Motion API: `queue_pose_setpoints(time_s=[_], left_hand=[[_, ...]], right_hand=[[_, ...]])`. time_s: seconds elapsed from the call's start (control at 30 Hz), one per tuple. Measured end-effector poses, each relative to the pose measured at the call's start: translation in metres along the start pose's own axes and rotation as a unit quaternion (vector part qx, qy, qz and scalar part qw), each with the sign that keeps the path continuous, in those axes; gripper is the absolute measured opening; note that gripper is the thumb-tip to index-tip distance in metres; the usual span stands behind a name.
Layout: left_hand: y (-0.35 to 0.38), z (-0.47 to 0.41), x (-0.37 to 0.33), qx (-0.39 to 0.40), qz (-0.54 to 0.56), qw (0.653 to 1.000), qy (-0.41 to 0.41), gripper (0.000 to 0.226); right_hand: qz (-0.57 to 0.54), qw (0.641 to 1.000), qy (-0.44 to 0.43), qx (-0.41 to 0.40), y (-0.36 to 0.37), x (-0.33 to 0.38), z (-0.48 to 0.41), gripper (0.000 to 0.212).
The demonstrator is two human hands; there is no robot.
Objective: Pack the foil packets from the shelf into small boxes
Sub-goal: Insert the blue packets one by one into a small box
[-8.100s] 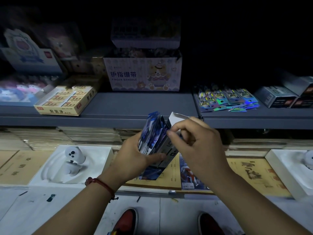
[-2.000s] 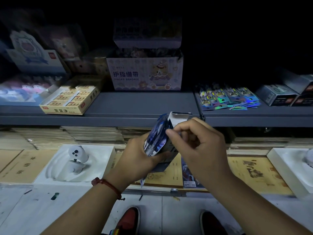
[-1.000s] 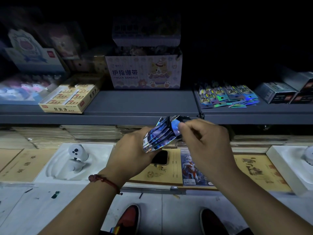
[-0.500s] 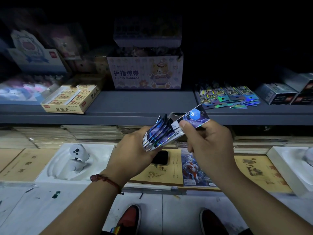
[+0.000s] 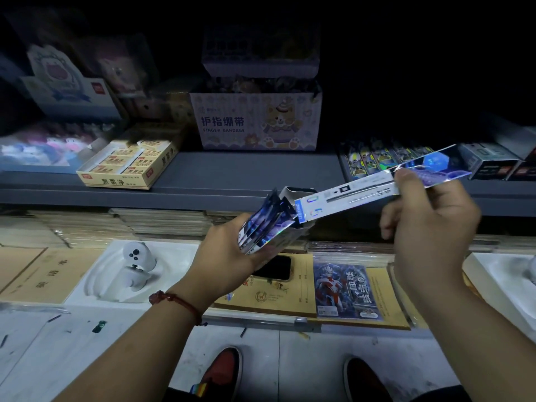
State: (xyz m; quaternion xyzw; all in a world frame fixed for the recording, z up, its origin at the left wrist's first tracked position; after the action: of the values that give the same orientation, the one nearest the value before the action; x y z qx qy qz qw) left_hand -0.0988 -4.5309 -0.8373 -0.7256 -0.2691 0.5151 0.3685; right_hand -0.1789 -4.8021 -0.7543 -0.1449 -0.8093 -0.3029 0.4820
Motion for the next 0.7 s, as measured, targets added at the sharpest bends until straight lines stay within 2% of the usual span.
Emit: queue_pose_setpoints(time_s=[0.17, 0.33, 0.57, 0.7], left_hand=[[-0.002, 0.001, 0.0, 0.015, 0.037, 0.999, -0.021, 0.029], [0.001, 0.002, -0.004, 0.017, 0.032, 0.999, 0.002, 0.033], [0.0, 0.003, -0.007, 0.016, 0.026, 1.0, 0.002, 0.033], [0.0, 0.003, -0.007, 0.02, 0.013, 1.0, -0.007, 0.03]], right_hand=[[0.003, 1.0, -0.018, 0.003, -0.001, 0.004, -0.001, 0.03], [0.021, 0.999, -0.022, 0.041, 0.009, 0.001, 0.007, 0.035], [0.013, 0.998, -0.037, 0.047, 0.011, 0.007, 0.01, 0.036], [0.063, 0.994, -0.053, 0.077, 0.018, 0.0, 0.015, 0.036]])
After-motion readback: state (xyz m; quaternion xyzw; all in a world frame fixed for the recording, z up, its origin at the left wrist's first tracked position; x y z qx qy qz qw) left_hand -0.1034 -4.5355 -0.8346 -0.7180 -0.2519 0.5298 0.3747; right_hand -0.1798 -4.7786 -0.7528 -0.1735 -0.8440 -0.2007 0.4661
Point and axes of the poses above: each hand's wrist, its own z-axis away from the middle knuckle, its own y-axis out of the palm, x = y × z, the point moved 9 cm from there along -z, towards the middle knuckle, and after that the axes turned 14 degrees about -z, right-handed, at the moved point
